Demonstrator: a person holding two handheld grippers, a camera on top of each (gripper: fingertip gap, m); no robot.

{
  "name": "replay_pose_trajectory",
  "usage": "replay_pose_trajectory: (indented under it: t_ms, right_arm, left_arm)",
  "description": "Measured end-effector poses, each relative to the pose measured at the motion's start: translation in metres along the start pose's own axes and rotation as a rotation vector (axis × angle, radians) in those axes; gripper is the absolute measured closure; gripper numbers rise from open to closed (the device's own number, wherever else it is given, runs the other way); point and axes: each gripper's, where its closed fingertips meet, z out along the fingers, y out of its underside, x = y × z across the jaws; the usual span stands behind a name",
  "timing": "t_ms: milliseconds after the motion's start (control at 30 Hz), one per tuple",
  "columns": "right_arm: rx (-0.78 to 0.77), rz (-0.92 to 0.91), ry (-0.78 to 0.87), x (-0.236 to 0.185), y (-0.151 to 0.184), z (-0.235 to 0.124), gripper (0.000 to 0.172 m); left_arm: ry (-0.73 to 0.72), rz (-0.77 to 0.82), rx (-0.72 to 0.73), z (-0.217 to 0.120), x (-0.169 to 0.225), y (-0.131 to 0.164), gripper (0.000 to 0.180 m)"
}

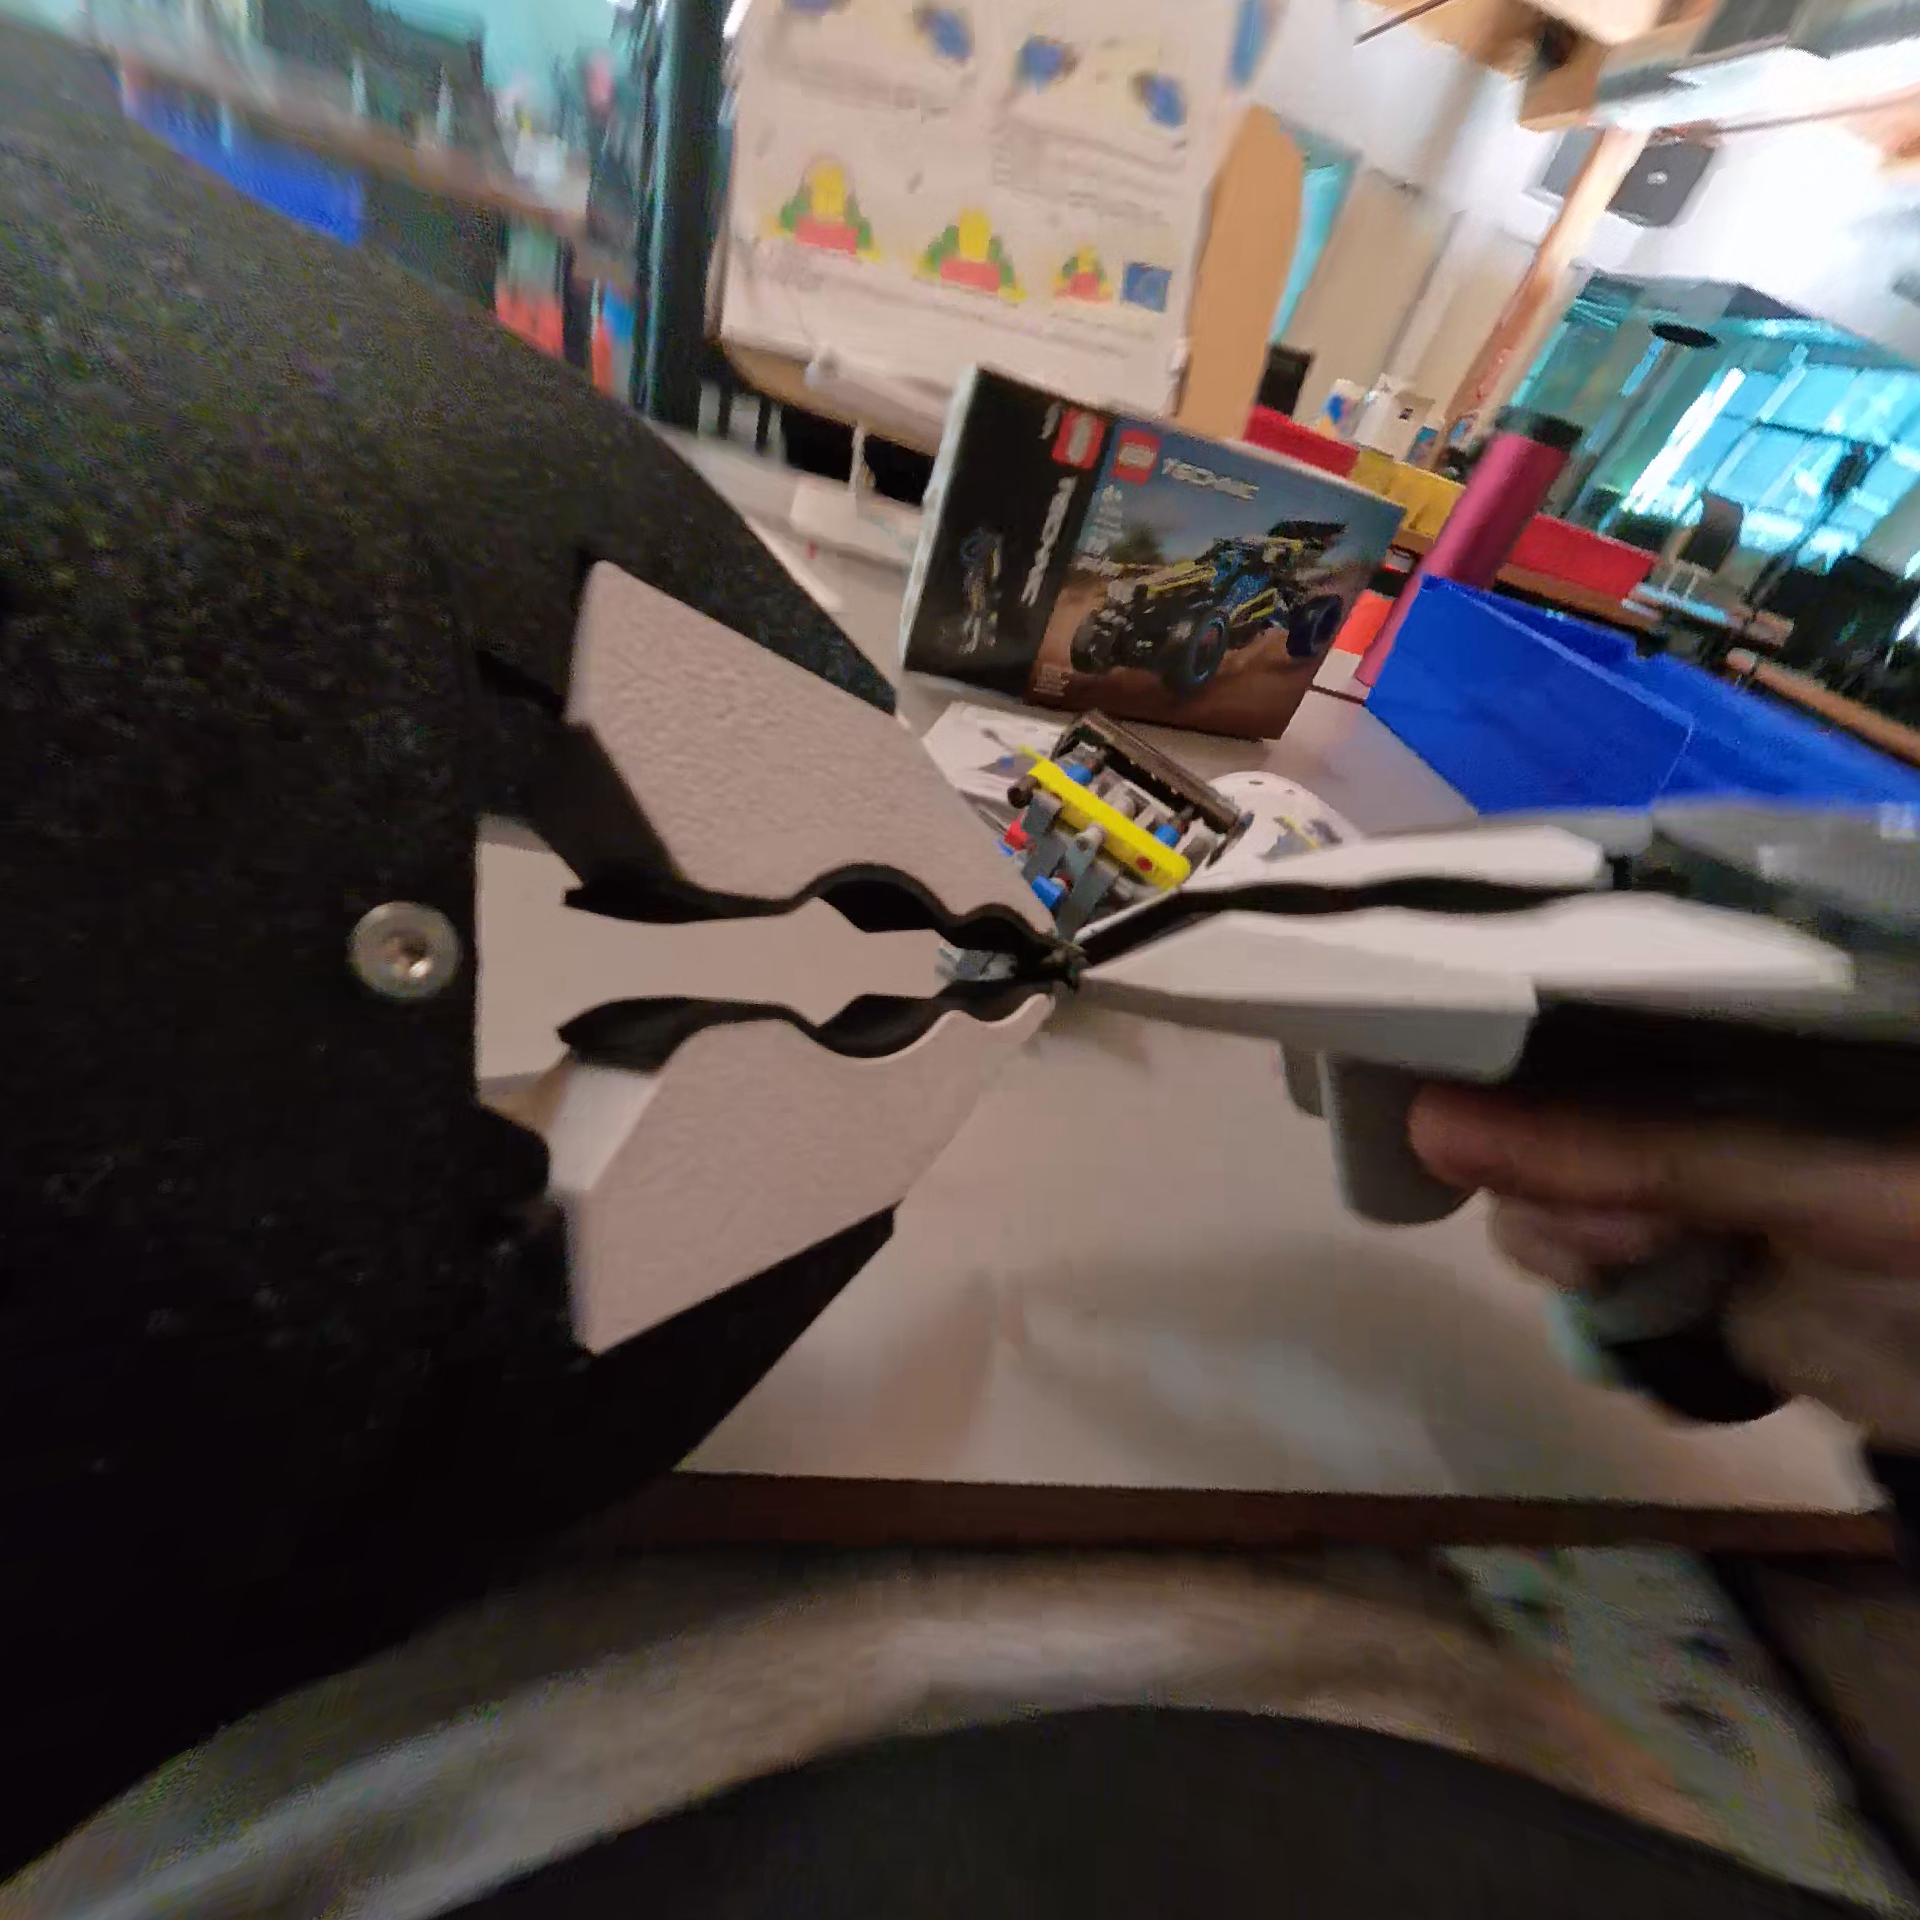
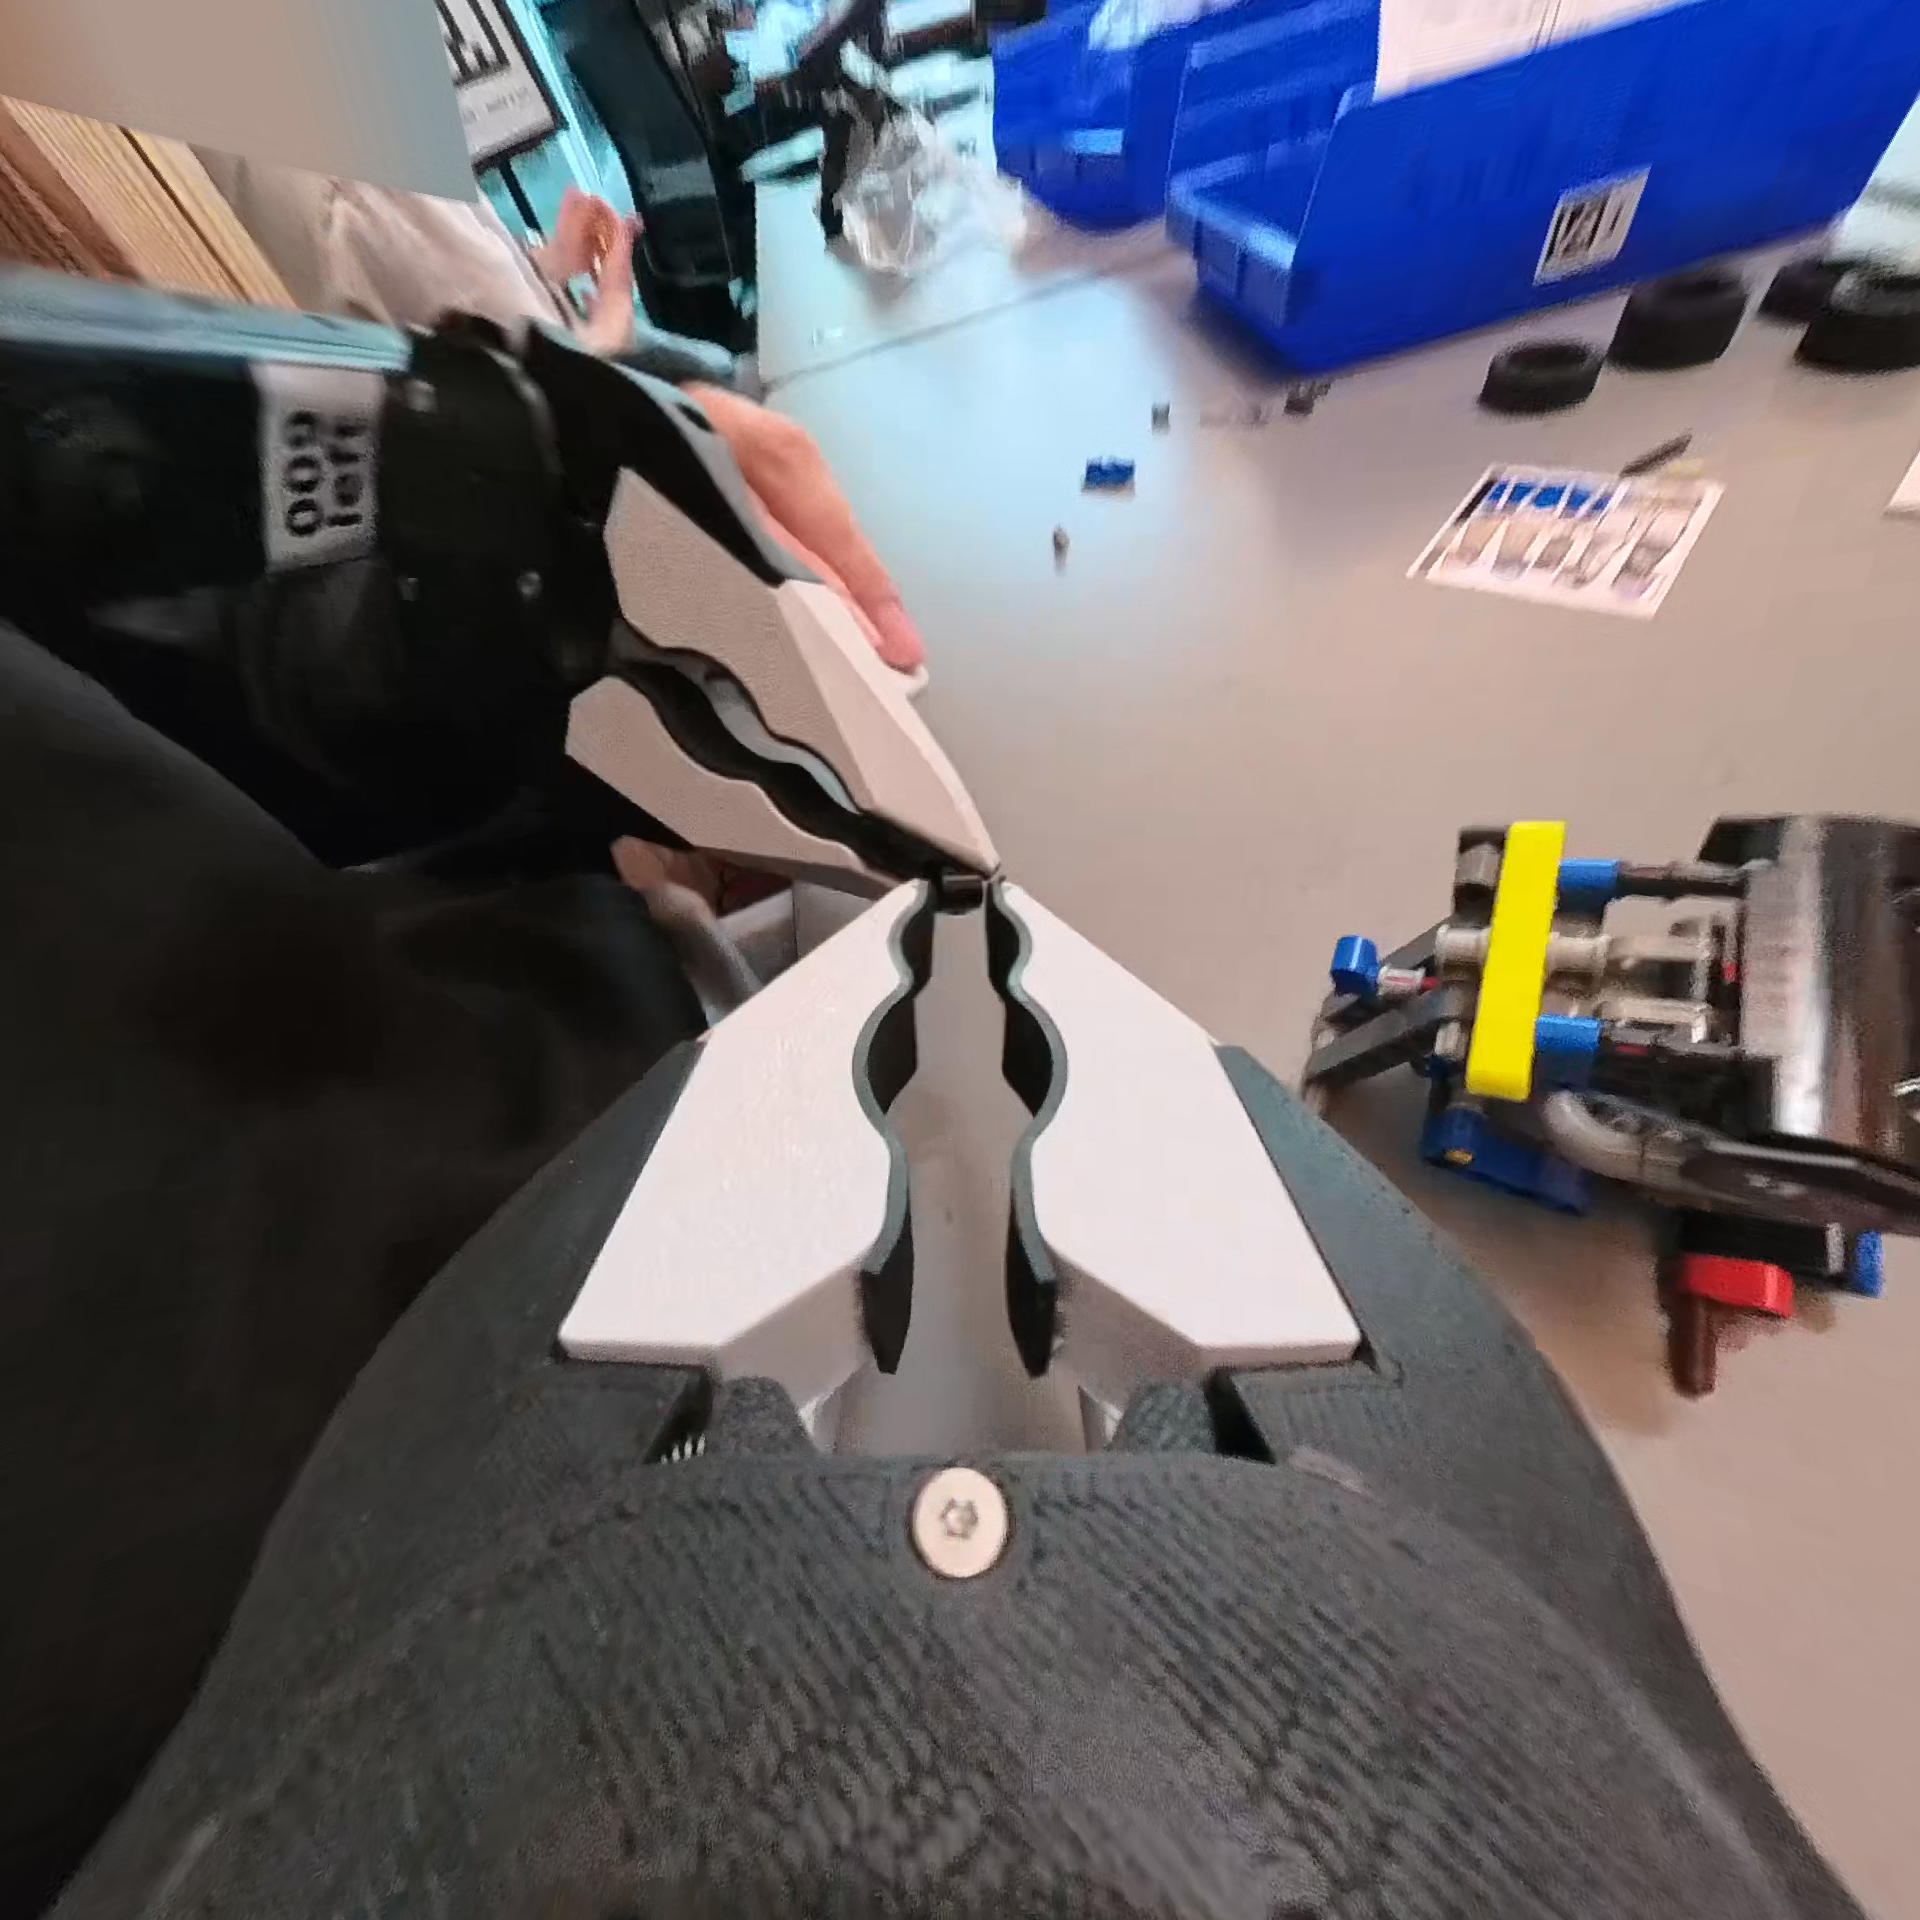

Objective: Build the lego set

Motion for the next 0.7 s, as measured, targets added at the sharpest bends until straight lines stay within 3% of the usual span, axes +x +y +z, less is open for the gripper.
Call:
replay_pose_trajectory:
  t_ms: [67, 200, 267, 500, 567, 700]
  right_arm:
    - [0.089, -0.023, 0.006, 0.001, -0.011, -0.007, 0.156]
    - [0.312, 0.041, -0.052, -0.003, -0.039, -0.02, 0.163]
    - [0.389, -0.001, -0.034, -0.005, -0.05, -0.024, 0.165]
    - [0.345, -0.356, 0.049, -0.017, -0.047, -0.023, 0.164]
    - [0.353, -0.496, 0.139, -0.015, -0.049, -0.024, 0.159]
    - [0.244, -0.717, 0.18, -0.018, -0.037, -0.021, 0.153]
  left_arm:
    - [0.001, -0.262, 0.112, -0.004, -0.011, -0.007, 0.179]
    - [0.081, -0.742, 0.383, -0.017, -0.031, -0.022, 0.179]
    - [0.124, -0.82, 0.442, -0.019, -0.033, -0.026, 0.179]
    - [0.383, -1.055, 0.615, -0.027, -0.027, -0.048, 0.178]
    - [0.463, -1.171, 0.603, -0.025, -0.027, -0.046, 0.179]
    - [0.626, -1.242, 0.514, -0.022, -0.013, -0.04, 0.179]
